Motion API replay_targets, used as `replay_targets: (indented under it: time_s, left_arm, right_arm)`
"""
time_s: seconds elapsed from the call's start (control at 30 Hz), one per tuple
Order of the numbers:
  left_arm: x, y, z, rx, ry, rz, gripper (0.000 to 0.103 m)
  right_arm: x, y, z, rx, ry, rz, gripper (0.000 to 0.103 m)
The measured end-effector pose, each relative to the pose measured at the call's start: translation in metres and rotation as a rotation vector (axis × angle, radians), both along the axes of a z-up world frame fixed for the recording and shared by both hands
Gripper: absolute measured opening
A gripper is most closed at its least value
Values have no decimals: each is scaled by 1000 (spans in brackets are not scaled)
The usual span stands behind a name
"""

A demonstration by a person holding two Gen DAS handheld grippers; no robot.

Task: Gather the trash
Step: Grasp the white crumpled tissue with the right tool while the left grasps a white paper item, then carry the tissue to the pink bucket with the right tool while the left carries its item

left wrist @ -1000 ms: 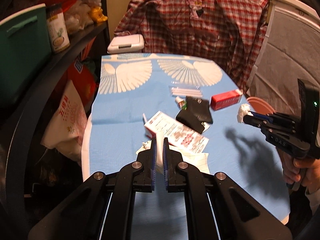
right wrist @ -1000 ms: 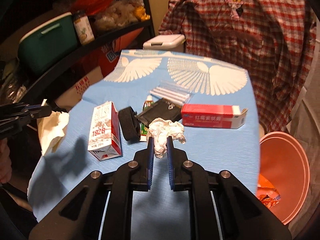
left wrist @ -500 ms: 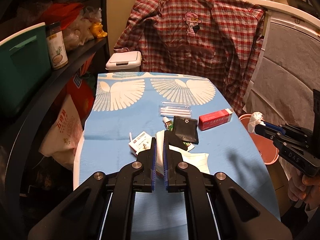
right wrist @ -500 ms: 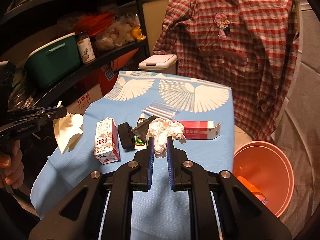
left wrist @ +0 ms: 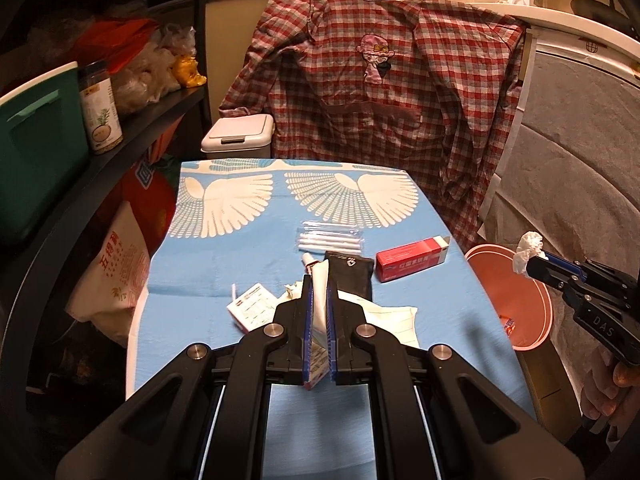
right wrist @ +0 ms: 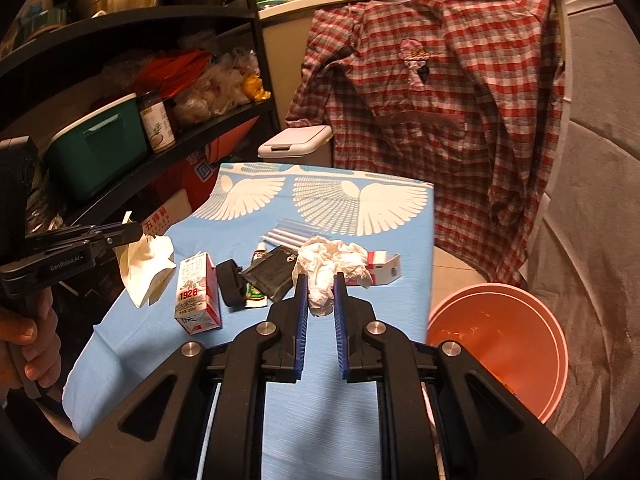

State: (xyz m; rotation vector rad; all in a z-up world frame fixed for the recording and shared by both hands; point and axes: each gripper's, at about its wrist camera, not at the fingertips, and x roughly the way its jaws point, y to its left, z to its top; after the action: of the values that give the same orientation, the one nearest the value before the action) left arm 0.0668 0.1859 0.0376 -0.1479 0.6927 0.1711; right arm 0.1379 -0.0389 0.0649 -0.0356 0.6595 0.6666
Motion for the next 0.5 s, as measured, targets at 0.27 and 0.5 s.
replay_targets:
  time_s: [0.27, 0.5]
  left_arm:
    - [10, -16, 3, -10, -15, -19, 6]
    - [22, -30, 4, -18, -22, -36, 6]
  right_arm:
    - [8, -21, 2, 12, -3, -46, 13]
    - [16, -42, 5, 21, -3, -96, 13]
